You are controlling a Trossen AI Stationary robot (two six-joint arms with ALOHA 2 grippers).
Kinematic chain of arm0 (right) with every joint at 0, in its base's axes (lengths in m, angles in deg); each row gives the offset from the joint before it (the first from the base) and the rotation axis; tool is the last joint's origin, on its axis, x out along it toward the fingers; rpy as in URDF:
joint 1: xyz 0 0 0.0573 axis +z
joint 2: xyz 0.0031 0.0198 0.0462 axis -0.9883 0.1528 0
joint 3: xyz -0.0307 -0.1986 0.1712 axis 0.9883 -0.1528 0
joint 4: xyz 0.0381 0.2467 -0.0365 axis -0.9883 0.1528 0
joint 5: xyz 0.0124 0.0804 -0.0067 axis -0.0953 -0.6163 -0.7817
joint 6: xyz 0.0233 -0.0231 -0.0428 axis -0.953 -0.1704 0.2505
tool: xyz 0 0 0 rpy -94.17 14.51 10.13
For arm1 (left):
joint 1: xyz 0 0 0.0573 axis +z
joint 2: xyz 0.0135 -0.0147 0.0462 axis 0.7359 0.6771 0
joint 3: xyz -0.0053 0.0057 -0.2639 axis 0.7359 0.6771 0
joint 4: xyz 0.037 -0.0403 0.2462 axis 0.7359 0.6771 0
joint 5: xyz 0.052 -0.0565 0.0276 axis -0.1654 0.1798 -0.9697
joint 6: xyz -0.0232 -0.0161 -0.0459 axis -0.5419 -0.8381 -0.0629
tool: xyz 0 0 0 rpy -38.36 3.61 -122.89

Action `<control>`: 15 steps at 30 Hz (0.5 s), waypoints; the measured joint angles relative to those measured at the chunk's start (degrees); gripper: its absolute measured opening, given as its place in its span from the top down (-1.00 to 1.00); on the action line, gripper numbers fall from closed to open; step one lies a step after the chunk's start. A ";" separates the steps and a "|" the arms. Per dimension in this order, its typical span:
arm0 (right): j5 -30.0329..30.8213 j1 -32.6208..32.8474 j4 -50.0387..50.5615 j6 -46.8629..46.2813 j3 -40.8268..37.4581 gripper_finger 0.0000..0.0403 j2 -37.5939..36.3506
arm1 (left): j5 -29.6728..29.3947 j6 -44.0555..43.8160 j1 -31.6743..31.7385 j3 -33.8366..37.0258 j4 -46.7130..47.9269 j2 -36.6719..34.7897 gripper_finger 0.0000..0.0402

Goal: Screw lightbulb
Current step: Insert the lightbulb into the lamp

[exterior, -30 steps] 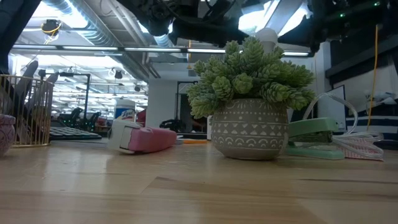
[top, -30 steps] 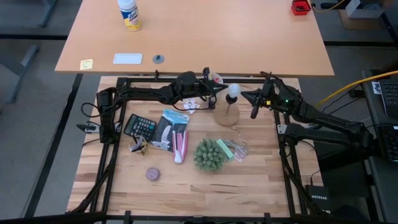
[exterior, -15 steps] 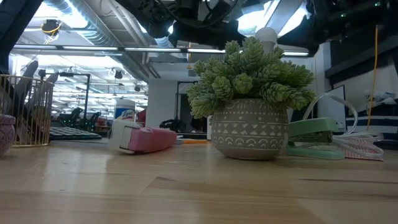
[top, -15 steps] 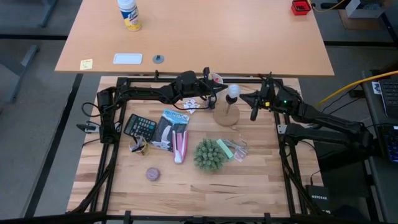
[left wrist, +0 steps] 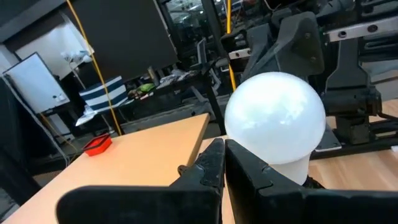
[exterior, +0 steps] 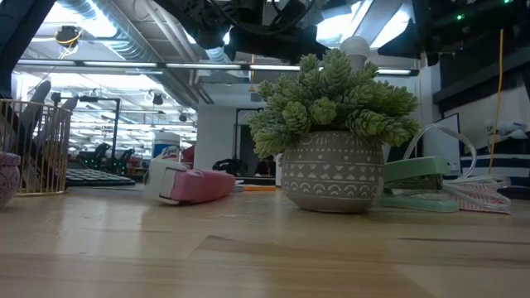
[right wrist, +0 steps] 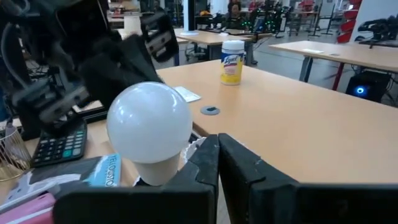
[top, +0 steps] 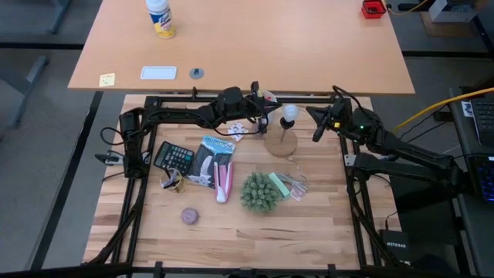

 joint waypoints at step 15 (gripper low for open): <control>0.07 -0.02 -6.68 5.35 0.00 0.92 6.77 | 1.23 -0.30 -3.62 -0.02 2.16 -2.14 0.97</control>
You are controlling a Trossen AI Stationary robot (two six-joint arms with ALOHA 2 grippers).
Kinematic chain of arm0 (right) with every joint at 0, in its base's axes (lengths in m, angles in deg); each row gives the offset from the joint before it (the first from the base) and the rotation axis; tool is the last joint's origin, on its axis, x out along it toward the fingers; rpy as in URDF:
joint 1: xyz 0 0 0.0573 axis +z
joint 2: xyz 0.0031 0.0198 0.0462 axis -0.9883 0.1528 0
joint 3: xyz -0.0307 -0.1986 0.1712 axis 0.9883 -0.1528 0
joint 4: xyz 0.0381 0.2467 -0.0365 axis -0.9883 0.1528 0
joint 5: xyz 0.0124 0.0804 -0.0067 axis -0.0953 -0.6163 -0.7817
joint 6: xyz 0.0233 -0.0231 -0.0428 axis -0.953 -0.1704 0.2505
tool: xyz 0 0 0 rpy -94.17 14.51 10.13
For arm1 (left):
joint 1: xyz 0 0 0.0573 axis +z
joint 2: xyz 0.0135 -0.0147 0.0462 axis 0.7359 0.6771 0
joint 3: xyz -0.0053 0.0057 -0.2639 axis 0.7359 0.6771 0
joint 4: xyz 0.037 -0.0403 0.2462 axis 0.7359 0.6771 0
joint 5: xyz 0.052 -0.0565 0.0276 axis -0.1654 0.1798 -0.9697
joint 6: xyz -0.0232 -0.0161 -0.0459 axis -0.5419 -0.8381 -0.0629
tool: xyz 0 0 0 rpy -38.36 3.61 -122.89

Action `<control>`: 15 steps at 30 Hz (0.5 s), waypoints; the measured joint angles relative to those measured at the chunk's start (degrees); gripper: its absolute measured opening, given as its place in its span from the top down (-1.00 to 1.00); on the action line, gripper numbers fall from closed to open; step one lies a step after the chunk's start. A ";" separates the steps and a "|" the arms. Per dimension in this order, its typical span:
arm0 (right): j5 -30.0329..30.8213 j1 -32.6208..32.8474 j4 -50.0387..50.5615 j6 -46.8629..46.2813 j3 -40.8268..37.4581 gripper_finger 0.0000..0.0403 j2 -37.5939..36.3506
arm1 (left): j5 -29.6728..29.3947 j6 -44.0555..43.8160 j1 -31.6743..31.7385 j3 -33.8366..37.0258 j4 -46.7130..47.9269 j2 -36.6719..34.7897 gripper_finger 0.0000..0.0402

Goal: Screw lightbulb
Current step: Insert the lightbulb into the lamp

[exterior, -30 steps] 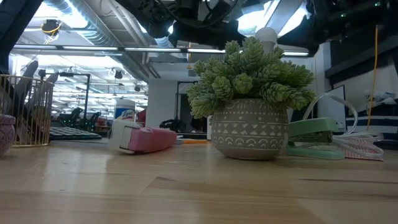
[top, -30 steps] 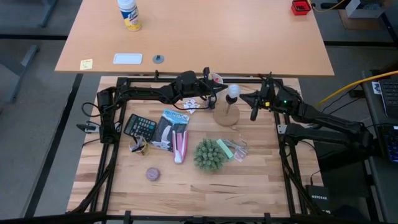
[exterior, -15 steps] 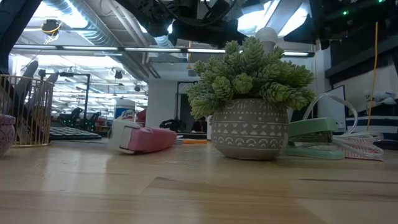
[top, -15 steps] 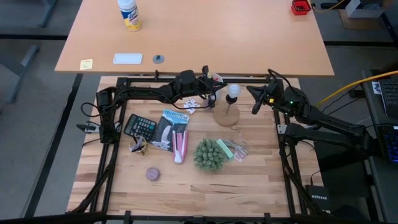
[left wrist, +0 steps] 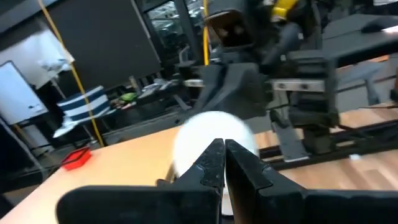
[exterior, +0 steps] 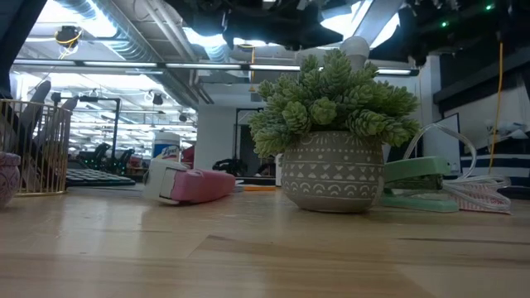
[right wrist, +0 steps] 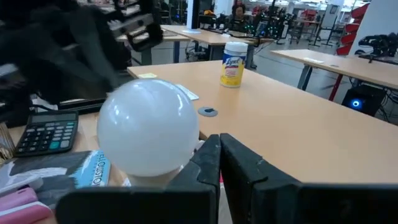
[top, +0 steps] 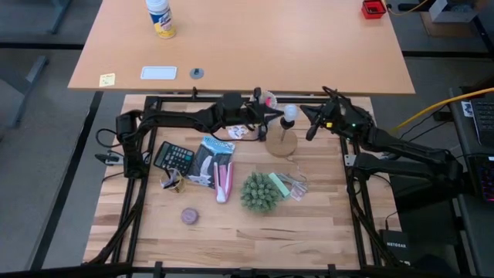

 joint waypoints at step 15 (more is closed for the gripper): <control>-4.65 0.02 -1.23 -1.34 0.00 0.92 0.14 | 1.08 0.83 -1.43 0.02 3.69 0.39 0.97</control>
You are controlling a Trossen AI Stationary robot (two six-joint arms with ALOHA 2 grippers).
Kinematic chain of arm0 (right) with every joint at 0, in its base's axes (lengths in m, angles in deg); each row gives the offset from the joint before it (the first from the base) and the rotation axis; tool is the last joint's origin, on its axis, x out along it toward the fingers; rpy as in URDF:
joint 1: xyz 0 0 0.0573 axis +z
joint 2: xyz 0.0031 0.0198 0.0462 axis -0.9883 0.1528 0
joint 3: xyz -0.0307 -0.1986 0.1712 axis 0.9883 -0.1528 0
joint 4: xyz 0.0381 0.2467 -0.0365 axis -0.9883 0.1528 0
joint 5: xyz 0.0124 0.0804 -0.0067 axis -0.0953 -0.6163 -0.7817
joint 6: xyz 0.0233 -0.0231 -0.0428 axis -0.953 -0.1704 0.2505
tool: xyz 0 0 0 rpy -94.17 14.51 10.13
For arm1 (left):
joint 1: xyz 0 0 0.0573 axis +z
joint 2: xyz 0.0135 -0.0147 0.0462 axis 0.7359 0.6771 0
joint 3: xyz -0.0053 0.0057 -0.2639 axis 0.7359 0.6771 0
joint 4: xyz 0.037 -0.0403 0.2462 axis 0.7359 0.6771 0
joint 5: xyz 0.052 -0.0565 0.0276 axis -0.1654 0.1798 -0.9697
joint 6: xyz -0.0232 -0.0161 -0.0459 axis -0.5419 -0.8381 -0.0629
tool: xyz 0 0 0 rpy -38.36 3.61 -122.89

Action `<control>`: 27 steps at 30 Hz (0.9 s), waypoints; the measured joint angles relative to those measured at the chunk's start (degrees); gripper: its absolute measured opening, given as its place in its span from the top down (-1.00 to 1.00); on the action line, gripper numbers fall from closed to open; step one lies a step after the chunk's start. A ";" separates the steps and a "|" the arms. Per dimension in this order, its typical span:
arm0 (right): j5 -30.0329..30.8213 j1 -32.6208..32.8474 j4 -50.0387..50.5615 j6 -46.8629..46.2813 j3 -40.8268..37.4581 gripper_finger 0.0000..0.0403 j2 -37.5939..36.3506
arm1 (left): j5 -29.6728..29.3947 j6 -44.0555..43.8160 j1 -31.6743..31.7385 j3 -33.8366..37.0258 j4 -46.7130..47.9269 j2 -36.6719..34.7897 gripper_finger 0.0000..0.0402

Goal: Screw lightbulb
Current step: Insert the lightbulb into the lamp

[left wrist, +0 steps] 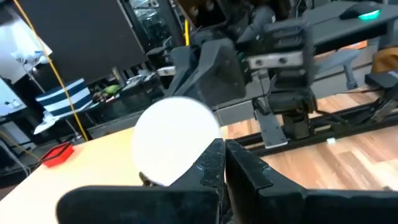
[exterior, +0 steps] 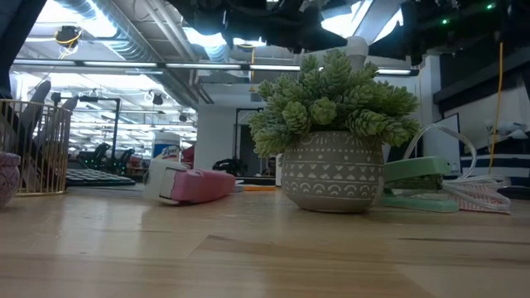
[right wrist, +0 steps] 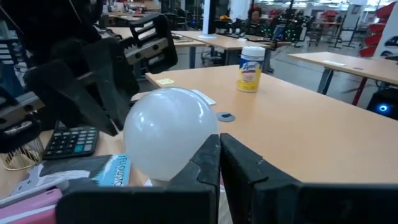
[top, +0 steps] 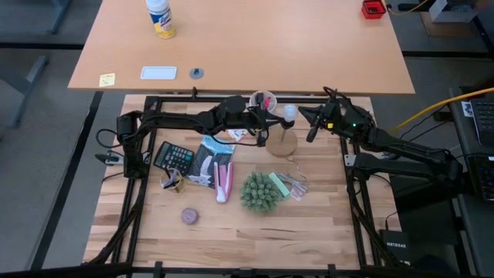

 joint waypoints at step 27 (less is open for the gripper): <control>-7.76 -0.01 0.57 -0.45 0.00 0.92 -0.07 | -4.73 -0.26 2.58 0.00 1.65 0.06 0.97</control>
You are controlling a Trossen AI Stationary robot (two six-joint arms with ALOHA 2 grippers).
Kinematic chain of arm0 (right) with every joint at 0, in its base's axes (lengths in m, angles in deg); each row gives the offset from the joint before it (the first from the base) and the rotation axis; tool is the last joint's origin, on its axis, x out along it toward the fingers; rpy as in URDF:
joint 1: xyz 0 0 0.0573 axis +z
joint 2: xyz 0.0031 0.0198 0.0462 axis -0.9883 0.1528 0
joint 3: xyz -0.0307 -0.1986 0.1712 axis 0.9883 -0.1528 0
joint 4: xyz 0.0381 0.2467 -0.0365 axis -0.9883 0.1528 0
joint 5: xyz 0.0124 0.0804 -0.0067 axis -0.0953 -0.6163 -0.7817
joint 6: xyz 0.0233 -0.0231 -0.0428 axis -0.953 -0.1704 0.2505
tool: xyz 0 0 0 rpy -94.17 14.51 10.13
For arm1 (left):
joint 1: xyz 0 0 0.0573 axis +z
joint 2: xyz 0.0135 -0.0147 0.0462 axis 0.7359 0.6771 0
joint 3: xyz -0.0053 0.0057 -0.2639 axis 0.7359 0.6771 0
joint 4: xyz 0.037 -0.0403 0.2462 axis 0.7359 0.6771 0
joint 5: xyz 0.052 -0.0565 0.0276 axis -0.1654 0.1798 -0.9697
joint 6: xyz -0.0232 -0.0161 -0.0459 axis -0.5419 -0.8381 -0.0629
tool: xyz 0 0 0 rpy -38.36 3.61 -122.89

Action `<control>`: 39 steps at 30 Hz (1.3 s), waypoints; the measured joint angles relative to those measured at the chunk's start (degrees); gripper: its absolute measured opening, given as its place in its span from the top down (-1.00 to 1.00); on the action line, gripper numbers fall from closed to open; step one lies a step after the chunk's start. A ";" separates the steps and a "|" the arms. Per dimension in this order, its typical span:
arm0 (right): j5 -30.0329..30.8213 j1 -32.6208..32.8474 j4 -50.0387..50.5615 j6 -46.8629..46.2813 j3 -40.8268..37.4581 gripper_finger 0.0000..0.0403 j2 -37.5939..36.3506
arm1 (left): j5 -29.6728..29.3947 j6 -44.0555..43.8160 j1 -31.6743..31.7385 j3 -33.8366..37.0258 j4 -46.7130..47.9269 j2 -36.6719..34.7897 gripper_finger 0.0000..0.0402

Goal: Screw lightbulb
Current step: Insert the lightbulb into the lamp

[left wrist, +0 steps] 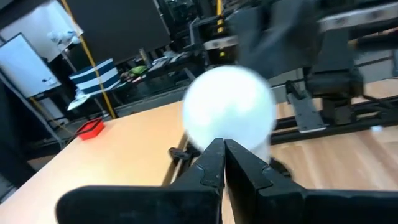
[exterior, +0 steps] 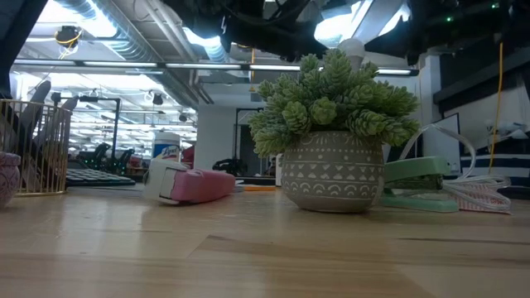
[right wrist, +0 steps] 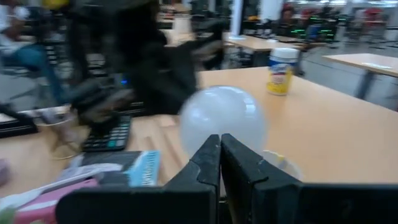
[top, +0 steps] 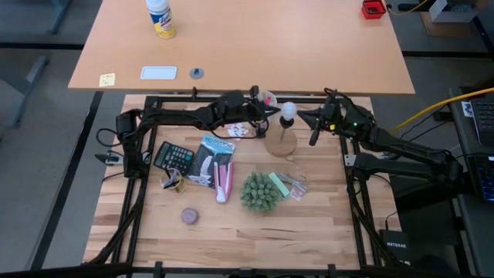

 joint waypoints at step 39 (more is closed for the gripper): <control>10.77 0.00 -3.15 1.20 0.02 0.92 1.76 | -6.96 4.77 -4.83 0.00 -5.48 -0.35 0.97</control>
